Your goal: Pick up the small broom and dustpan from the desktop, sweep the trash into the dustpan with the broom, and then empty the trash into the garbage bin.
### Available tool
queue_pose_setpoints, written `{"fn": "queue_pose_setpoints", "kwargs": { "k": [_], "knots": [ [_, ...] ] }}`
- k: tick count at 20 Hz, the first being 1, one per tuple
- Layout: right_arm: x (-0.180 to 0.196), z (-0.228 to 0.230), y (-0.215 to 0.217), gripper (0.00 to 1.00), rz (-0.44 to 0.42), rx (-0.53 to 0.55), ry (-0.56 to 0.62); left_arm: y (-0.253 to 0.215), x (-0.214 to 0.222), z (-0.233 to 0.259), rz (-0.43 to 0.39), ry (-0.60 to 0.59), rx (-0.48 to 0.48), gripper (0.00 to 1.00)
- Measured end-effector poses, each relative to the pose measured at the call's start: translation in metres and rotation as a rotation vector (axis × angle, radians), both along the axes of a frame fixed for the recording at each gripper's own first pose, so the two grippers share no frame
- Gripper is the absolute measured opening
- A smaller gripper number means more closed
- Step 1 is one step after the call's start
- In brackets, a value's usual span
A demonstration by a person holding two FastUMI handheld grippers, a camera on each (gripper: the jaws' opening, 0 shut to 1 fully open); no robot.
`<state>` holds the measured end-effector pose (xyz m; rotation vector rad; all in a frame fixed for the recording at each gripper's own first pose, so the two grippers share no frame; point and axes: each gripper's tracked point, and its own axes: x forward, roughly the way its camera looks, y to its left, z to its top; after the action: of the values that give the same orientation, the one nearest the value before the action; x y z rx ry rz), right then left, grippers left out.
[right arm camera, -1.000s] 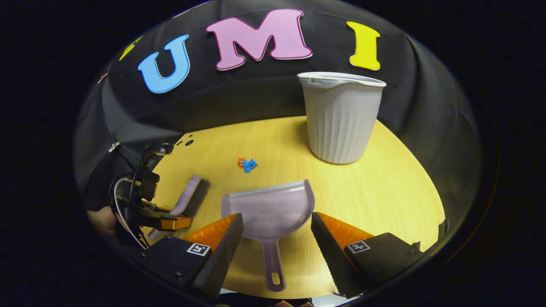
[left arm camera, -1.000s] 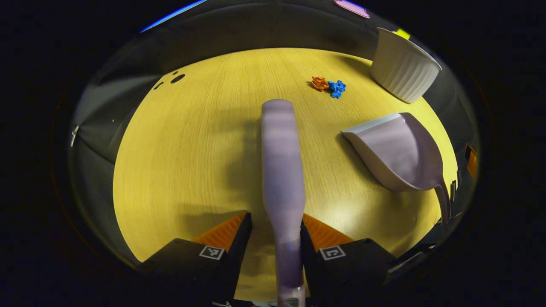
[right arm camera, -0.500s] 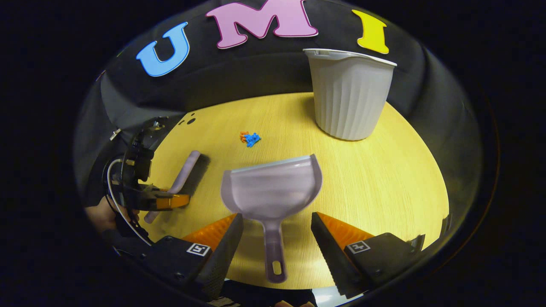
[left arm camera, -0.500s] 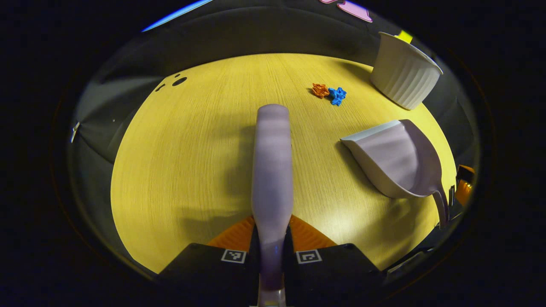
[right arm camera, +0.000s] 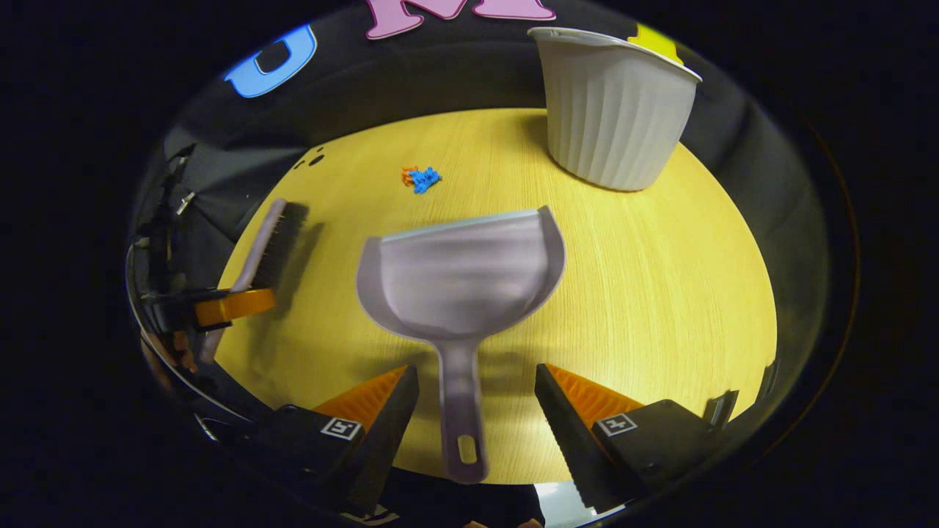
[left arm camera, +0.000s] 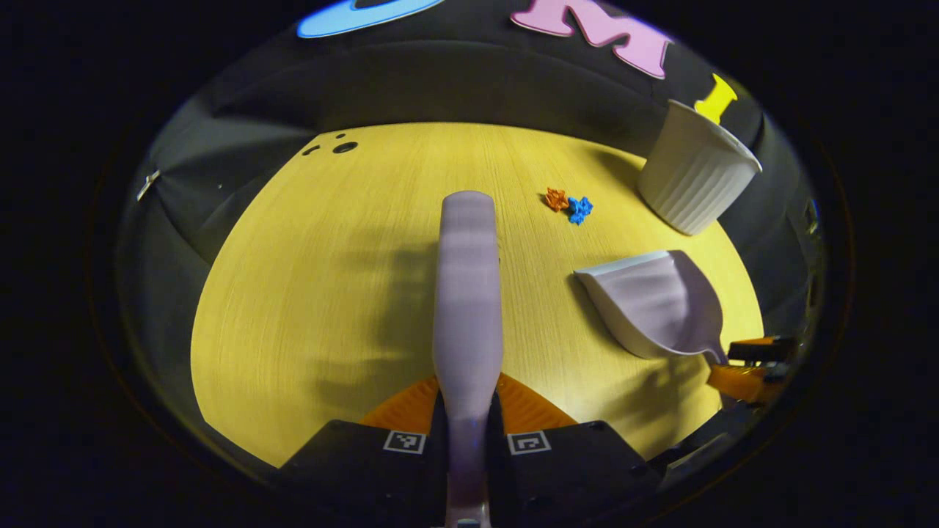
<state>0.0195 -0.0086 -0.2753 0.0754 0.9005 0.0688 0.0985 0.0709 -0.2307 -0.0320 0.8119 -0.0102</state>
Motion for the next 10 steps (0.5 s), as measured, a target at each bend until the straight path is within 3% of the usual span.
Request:
{"fn": "queue_pose_setpoints", "kwargs": {
  "k": [10],
  "knots": [
    [0.02, -0.047, 0.002, 1.0, 0.03, -0.108, 0.105, 0.03, -0.027, 0.025, 0.099, -0.032, 0.025, 0.26]
  ]
}}
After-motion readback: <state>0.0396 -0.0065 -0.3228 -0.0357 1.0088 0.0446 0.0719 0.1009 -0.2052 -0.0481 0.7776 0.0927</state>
